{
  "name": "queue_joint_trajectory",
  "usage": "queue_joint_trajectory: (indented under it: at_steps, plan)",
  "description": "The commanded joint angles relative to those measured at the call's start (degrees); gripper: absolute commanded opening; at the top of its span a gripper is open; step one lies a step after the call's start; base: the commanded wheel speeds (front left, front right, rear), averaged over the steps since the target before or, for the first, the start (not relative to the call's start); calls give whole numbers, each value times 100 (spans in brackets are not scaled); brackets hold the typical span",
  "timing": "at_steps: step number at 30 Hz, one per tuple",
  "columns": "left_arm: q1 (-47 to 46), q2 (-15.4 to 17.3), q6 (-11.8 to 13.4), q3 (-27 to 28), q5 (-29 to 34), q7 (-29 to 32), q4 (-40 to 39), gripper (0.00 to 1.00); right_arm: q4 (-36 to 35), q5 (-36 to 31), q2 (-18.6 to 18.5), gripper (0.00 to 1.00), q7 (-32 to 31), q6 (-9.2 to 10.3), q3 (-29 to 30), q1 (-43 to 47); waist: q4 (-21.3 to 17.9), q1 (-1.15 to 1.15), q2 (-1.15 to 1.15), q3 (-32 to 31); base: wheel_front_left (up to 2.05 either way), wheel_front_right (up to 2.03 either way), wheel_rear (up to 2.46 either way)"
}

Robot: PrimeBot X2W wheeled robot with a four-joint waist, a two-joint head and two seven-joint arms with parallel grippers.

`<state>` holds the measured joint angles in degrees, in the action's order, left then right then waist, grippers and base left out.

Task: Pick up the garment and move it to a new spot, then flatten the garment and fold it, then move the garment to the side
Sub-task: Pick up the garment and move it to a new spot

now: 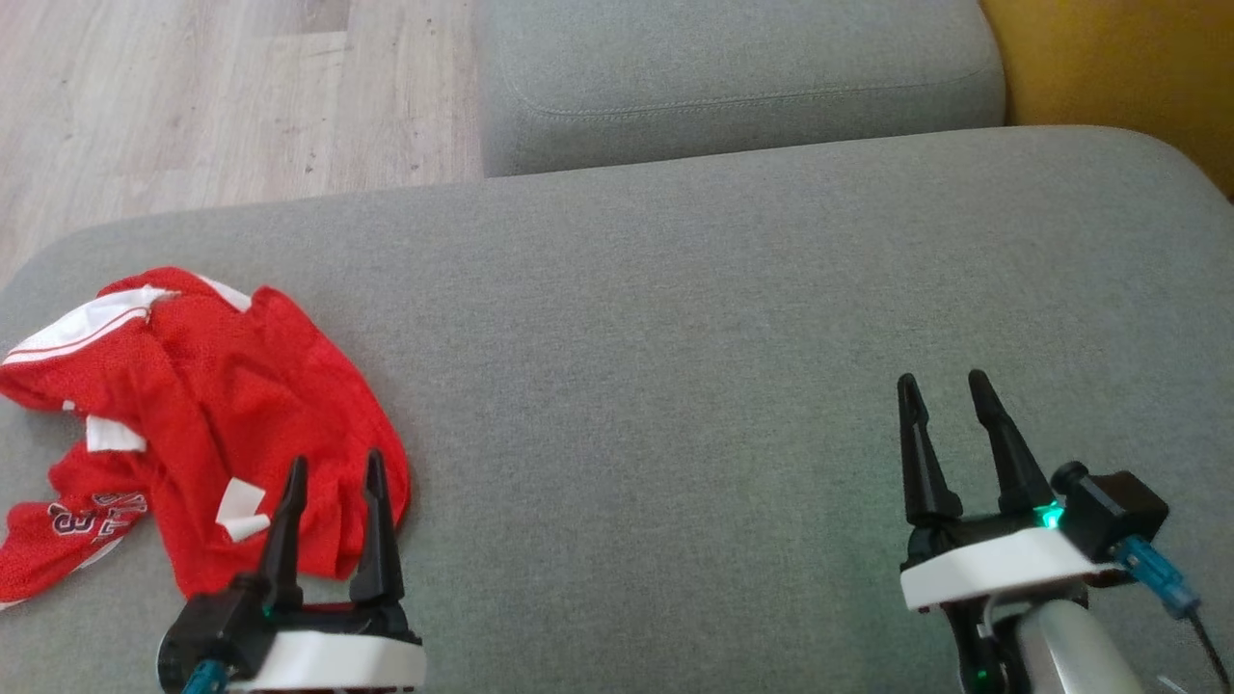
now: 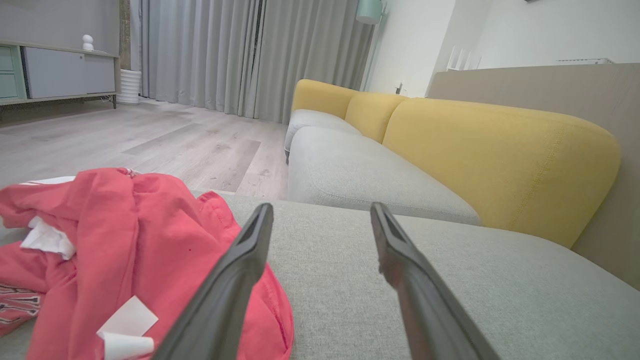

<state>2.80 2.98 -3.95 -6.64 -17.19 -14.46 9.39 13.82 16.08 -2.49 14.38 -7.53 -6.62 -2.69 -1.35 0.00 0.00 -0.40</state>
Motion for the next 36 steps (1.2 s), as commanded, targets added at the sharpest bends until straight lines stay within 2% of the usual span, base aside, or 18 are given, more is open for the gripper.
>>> queue_joint_trajectory:
  at_steps: [1,12,28,36]
  plan:
    - [-228,-9,38,156,-24,-54,-155,100,-153,58,-39,100,62,4,-139,-155,-11,0,0,2,0,0,0]
    - [-257,-10,84,194,-41,-54,-182,100,-163,134,-39,100,62,4,-125,-139,175,0,0,-36,0,0,0]
    - [-44,-10,65,616,61,-54,-85,100,-104,415,-39,100,62,4,-504,6,1362,0,0,-179,0,0,0]
    - [60,-10,36,758,132,-54,-172,100,-83,477,-39,100,62,4,-664,46,1810,0,0,-253,0,0,0]
